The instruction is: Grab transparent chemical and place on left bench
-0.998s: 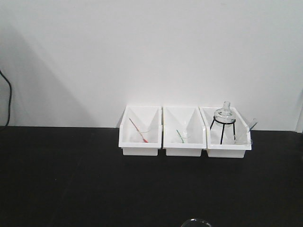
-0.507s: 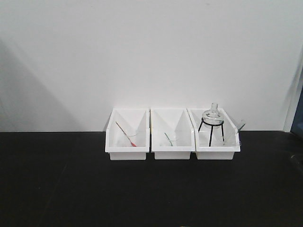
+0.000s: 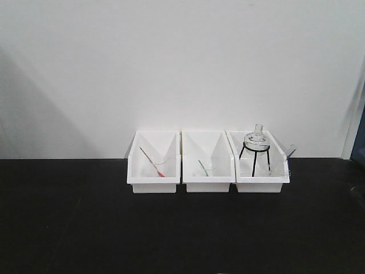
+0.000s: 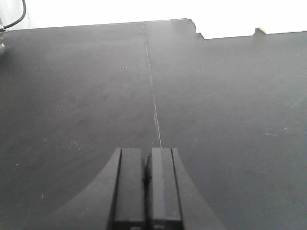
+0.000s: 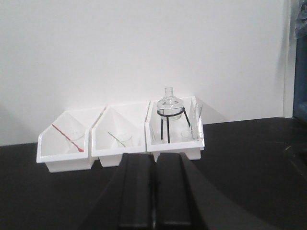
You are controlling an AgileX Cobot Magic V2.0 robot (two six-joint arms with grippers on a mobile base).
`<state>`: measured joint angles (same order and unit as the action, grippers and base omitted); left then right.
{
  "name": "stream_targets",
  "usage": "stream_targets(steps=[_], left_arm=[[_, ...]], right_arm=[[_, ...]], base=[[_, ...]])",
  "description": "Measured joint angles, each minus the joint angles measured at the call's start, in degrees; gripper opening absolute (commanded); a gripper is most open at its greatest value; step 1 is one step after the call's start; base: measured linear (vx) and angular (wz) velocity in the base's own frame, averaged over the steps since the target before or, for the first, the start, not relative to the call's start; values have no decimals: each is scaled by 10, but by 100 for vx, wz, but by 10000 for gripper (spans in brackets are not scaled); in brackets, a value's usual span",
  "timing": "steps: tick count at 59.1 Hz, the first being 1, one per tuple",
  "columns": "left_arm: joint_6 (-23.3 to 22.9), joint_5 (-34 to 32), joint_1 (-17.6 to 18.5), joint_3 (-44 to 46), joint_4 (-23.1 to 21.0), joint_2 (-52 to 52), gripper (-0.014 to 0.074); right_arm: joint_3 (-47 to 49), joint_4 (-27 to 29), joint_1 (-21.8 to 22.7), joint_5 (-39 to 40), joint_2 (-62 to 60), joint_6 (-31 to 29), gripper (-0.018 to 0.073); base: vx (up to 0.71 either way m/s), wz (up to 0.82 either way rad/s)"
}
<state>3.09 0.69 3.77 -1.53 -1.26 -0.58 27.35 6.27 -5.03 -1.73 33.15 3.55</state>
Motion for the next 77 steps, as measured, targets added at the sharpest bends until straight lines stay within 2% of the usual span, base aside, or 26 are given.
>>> stream_targets(steps=[5, 11, 23, 30, 35, 44, 54, 69, 77], left_arm=[[0, 0, 0, 0, 0, 0, -3], [0, 0, 0, 0, 0, 0, -3], [0, 0, 0, 0, 0, 0, -3], [0, 0, 0, 0, 0, 0, -3], [0, 0, 0, 0, 0, 0, -3], [0, 0, 0, 0, 0, 0, -3], [0, 0, 0, 0, 0, 0, -3], [0, 0, 0, 0, 0, 0, -3], [0, 0, 0, 0, 0, 0, -3]], right_arm=[[2, 9, -4, 33, 53, 6, -1], [17, 9, -29, 62, 127, 9, -1], [76, -45, -138, 116, 268, 10, -1], [106, -57, -190, 142, 340, 11, -1], [117, -58, -214, 165, 389, 11, 0], [120, -63, -227, 206, 456, 11, 22], [120, -63, -227, 228, 505, 12, 158], [120, -63, -227, 231, 520, 26, 511], [120, -63, -227, 233, 520, 27, 594]], base=[[0, 0], [0, 0], [0, 0], [0, 0], [0, 0], [0, 0], [0, 0], [0, 0], [0, 0]])
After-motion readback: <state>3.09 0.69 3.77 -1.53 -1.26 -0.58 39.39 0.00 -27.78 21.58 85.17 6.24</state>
